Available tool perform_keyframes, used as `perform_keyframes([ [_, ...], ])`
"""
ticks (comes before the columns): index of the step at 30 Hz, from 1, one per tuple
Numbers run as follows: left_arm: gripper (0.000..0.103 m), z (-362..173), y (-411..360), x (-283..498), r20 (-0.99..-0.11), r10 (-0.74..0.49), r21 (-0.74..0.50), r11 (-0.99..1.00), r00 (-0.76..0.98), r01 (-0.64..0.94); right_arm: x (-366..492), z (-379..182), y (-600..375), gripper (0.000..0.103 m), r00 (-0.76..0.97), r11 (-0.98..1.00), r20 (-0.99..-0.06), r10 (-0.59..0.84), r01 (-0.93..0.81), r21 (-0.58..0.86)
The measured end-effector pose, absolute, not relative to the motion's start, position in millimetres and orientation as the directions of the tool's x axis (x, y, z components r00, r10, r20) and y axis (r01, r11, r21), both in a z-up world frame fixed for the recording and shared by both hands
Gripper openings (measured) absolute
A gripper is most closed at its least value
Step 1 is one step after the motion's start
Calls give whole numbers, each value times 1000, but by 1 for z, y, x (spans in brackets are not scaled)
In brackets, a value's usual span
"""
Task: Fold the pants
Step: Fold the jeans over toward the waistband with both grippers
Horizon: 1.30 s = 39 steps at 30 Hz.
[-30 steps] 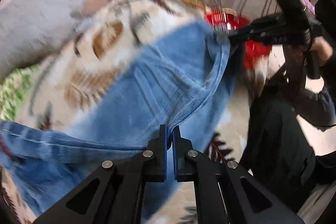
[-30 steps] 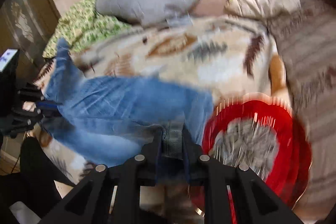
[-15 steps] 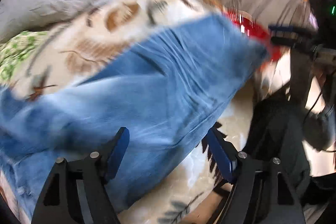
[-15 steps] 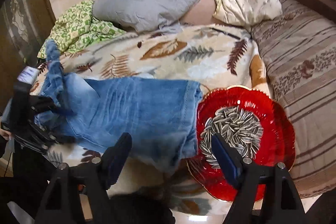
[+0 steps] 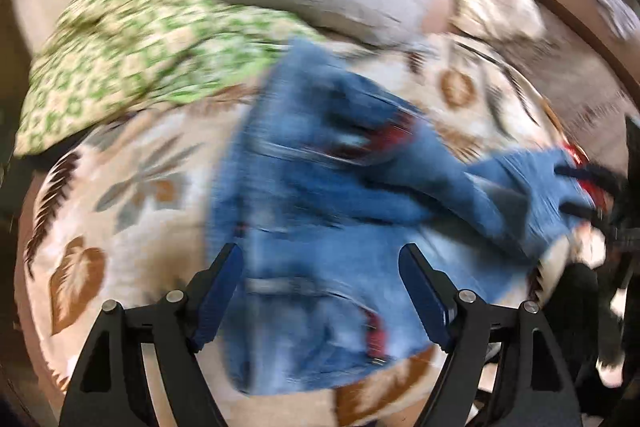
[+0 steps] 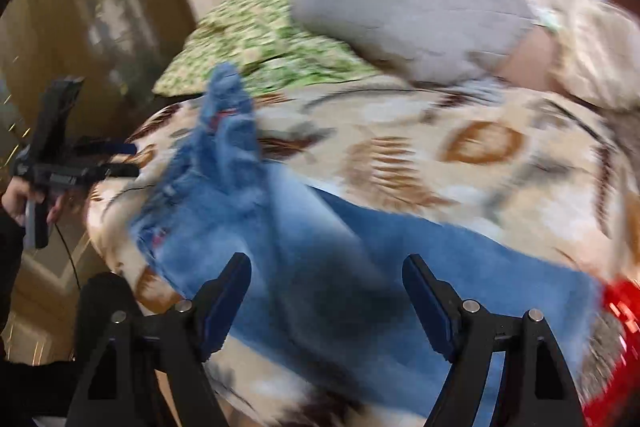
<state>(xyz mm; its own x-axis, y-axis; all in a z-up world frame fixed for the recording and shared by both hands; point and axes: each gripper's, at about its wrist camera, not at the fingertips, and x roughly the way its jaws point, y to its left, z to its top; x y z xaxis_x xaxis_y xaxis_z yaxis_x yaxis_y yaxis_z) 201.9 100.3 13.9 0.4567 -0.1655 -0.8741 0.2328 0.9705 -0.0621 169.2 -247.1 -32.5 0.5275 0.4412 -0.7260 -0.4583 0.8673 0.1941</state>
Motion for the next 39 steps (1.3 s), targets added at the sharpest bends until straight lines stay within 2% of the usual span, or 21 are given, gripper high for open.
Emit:
perform_keyframes([
  [6, 81, 23, 121, 252, -868, -152, -78, 982, 472, 172, 215, -46, -169, 81, 460, 814, -737, 496, -542, 210],
  [10, 84, 22, 105, 294, -867, -180, -107, 978, 464, 180, 243, -57, -146, 81, 445, 806, -743, 500, -552, 211],
  [17, 83, -9, 69, 358, -911, -190, -132, 975, 366, 177, 283, -82, -125, 79, 414, 810, -757, 505, -530, 251],
  [18, 76, -13, 65, 358, -914, -204, -138, 969, 351, 205, 284, -83, -124, 75, 415, 807, -752, 512, -533, 255],
  [19, 28, -14, 62, 356, -914, -216, -139, 962, 344, 235, 284, -83, -124, 48, 418, 801, -745, 520, -543, 254],
  [20, 2, -16, 61, 353, -924, -191, -110, 963, 332, 247, 284, -83, -122, 18, 418, 798, -747, 517, -550, 245],
  [24, 0, -1, 69, 324, -908, -211, -101, 949, 363, 299, 275, -82, -122, 13, 417, 789, -748, 517, -571, 226],
  [32, 0, 34, 83, 305, -876, -185, -71, 963, 446, 261, 240, -70, -119, 10, 440, 766, -728, 526, -616, 182],
  [34, 6, 38, 80, 310, -877, -195, -82, 961, 439, 263, 236, -72, -119, 10, 438, 764, -727, 528, -619, 182],
  [36, 40, 38, 71, 316, -885, -189, -74, 959, 425, 272, 232, -74, -120, 10, 434, 763, -725, 535, -617, 194],
  [37, 78, 38, 67, 319, -887, -179, -64, 961, 426, 271, 230, -76, -120, 10, 432, 762, -724, 538, -616, 198],
  [38, 94, 38, 64, 321, -884, -171, -55, 962, 434, 267, 229, -78, -120, 10, 431, 762, -725, 538, -616, 199],
  [39, 94, 38, 60, 324, -875, -169, -49, 963, 453, 264, 227, -80, -119, 10, 430, 762, -725, 537, -617, 198],
])
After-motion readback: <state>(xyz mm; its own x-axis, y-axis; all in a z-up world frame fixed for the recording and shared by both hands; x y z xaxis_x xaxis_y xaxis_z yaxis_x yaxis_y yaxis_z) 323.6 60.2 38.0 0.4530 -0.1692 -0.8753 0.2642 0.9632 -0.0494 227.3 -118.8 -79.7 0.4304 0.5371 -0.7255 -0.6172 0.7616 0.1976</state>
